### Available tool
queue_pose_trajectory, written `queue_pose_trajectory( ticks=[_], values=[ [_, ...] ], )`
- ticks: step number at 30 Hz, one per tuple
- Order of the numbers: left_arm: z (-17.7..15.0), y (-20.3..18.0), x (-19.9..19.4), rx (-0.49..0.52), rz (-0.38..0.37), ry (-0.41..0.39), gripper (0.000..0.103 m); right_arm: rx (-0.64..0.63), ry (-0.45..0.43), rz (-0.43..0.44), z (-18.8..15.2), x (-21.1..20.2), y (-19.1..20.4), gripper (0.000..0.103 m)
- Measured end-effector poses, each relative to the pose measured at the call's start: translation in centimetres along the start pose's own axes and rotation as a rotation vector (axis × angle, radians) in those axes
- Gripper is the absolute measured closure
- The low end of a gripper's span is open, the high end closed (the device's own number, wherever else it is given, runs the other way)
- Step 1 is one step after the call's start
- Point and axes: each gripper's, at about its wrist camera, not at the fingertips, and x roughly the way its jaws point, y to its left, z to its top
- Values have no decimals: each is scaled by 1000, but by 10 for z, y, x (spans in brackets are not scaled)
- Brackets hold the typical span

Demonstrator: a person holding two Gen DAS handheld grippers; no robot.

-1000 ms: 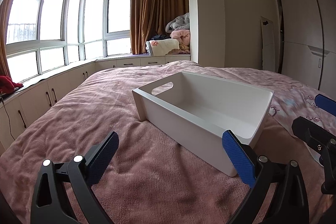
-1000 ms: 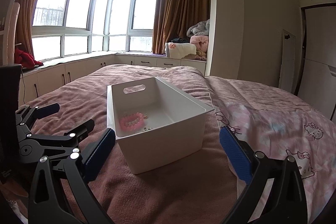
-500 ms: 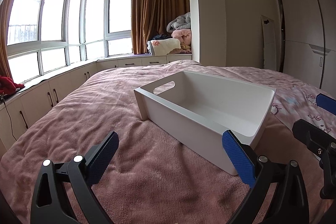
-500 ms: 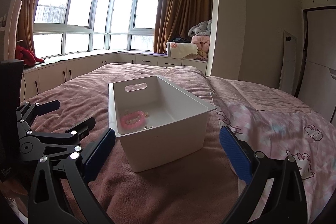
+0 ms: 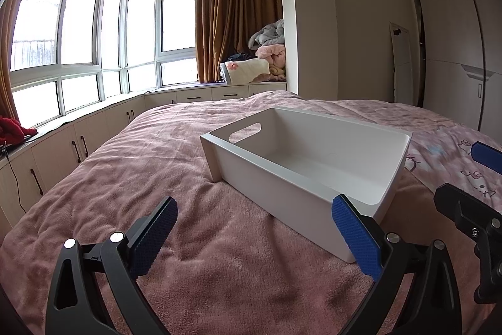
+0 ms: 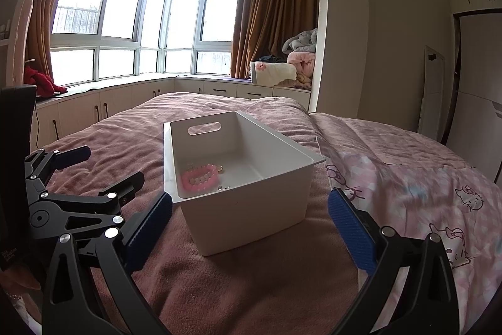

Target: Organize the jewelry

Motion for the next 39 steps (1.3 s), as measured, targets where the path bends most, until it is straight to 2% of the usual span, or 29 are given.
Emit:
queue_pose_trajectory(
  ticks=[10,18,39],
  values=[
    [3,-1,-3,-15,18,-16,4,0,7,-3,-1,1,0,5],
    [3,-8,-6,32,9,-42,3,7,9,-1,-2,1,0,5],
    [2,-6,-6,34,1,-35,3,3,16,4,-3,4,1,5]
  ],
)
